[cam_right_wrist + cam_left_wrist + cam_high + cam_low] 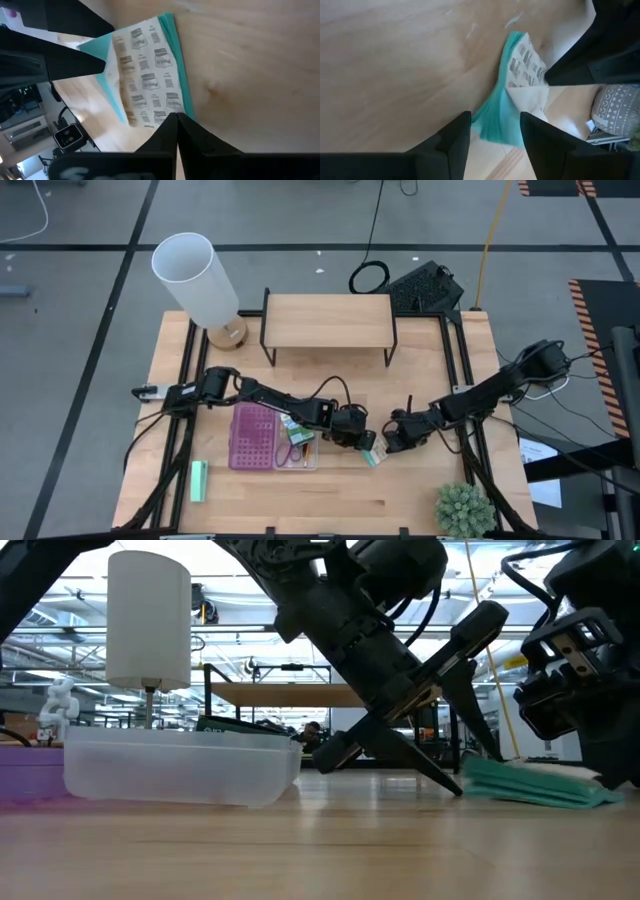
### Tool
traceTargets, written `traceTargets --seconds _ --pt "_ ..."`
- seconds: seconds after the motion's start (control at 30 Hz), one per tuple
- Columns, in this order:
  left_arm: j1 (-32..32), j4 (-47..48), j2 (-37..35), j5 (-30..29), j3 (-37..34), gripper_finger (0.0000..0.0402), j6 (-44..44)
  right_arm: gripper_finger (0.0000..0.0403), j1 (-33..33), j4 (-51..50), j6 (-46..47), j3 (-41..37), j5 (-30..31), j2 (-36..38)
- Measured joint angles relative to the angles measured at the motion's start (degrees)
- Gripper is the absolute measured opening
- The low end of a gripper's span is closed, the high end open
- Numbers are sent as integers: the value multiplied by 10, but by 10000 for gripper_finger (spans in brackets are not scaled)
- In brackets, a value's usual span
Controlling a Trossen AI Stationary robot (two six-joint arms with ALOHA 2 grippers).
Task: Pack school essentials
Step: Put the light blue sticky notes into the violet supply box
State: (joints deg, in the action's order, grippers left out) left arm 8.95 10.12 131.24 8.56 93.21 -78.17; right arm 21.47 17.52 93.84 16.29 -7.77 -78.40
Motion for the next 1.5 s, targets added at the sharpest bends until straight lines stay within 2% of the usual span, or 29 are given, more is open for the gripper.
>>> traceTargets --seconds 0.33,0.43,0.53,0.8,1.13,1.27,1.37,1.5 --pt "2 -10 -1 27 0 228 -19 0 0 7 0 -1 -2 -19" --pt "2 -12 -1 32 0 229 -21 0 0 6 -1 -1 -2 -20" --pt "2 -12 -1 34 0 210 -15 0 0 6 -2 -2 0 -20" --pt "5 -13 -1 19 0 126 -8 0 0 8 -2 -2 1 -20" --pt "4 -29 -1 6 0 50 23 0 0 16 -13 -2 2 -18" --pt "4 -44 -1 11 0 19 42 0 0 16 -39 -2 3 5" --pt "3 -52 -1 27 0 10 46 4 0 -4 -55 -5 5 39" --pt "3 -80 -1 57 0 21 59 35 0 -16 -57 -5 2 97"
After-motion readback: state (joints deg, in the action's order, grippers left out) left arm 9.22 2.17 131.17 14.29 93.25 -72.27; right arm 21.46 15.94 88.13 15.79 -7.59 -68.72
